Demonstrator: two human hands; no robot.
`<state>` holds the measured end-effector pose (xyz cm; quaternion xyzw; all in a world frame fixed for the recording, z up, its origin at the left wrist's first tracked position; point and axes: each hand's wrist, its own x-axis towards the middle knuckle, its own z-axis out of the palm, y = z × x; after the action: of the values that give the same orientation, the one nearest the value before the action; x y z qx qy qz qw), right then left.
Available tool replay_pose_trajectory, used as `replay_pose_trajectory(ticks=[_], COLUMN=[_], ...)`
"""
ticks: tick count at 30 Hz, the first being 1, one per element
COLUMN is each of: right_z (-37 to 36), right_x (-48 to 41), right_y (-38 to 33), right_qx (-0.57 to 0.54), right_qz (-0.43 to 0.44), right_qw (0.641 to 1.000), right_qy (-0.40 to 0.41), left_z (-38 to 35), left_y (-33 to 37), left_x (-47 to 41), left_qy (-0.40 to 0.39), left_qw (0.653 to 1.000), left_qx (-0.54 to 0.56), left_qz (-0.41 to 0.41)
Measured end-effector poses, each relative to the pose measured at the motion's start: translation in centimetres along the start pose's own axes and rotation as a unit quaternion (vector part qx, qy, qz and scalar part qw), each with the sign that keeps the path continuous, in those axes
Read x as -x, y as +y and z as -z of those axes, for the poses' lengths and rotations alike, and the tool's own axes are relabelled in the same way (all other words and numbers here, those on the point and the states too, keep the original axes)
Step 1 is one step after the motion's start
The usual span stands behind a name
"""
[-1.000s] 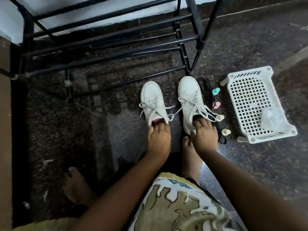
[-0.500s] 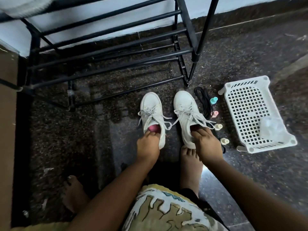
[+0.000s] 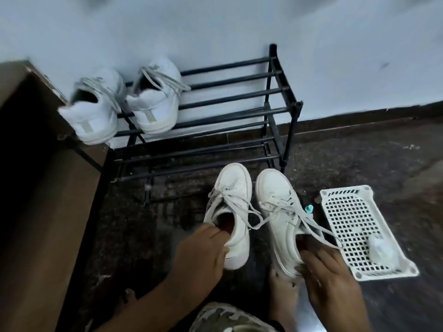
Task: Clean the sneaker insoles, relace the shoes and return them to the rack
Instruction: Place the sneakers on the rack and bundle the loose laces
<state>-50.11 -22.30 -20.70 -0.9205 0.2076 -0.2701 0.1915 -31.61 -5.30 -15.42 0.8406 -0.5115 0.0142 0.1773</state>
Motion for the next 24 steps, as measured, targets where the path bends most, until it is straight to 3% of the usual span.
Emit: replay_pose_trajectory(ticks=[5, 8, 14, 24], right_z=[4.9, 7.5, 8.6, 2.4], right_x=[-2.7, -6.0, -15.9, -30.0], right_y=[-3.3, -5.1, -6.2, -5.4], right_qx=[0.014, 0.012, 0.037, 0.123], right_qz=[0.042, 0.049, 0.042, 0.007], right_qw=[0.996, 0.996, 0.995, 0.992], right_qy=[0.081, 0.072, 0.081, 0.011], left_z=[6.5, 9.3, 12.9, 11.7], left_y=[2.3, 1.9, -0.3, -5.3], left_x=[-0.8, -2.8, -9.3, -22.2], left_qy=[0.133, 0.182, 0.178, 0.16], left_qw=[0.991, 0.983, 0.981, 0.979], left_qx=[0.008, -0.024, -0.062, -0.077], left_qz=[-0.024, -0.027, 0.037, 0.103])
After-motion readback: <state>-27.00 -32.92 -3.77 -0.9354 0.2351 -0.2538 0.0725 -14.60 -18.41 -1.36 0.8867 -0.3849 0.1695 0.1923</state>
